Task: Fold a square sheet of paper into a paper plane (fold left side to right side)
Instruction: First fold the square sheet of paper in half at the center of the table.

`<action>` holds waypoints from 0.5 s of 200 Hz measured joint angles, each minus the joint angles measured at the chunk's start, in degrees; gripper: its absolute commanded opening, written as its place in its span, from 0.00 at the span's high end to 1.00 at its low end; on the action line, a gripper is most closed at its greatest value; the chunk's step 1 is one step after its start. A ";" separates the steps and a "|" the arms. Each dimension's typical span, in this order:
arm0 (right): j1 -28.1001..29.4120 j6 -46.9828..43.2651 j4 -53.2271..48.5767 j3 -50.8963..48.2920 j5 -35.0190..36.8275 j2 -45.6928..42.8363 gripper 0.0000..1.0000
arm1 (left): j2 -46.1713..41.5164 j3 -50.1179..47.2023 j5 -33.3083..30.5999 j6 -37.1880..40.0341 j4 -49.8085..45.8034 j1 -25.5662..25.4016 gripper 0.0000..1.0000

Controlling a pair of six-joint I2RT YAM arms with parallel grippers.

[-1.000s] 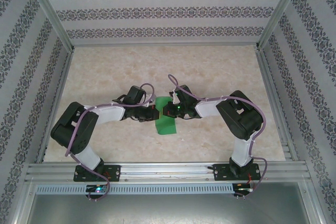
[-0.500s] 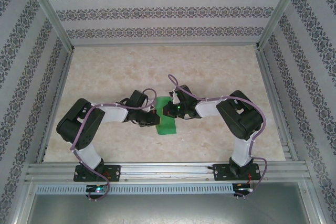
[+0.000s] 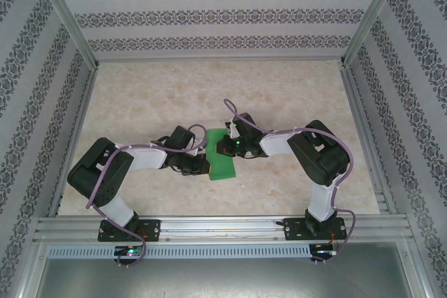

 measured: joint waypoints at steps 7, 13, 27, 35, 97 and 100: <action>-0.02 0.00 0.00 0.00 -0.02 0.00 1.00 | -0.24 -0.15 -0.11 0.00 -0.20 -0.17 1.00; -0.02 0.00 0.00 0.00 -0.02 0.00 1.00 | -0.48 -0.28 -0.17 -0.02 -0.42 -0.31 1.00; -0.02 0.00 0.00 0.00 -0.02 0.00 1.00 | -1.18 -0.81 -0.44 -0.04 -0.72 -0.61 1.00; 0.00 0.00 0.00 0.00 -0.02 0.00 1.00 | -1.62 -1.07 -0.63 -0.04 -1.09 -0.66 1.00; 0.00 0.00 0.20 -0.11 -0.07 -0.02 1.00 | -5.70 0.61 -1.75 -2.03 -3.30 -0.59 1.00; 0.00 0.00 0.20 -0.11 -0.07 -0.02 1.00 | -5.70 0.87 -1.73 -2.12 -3.19 -0.59 1.00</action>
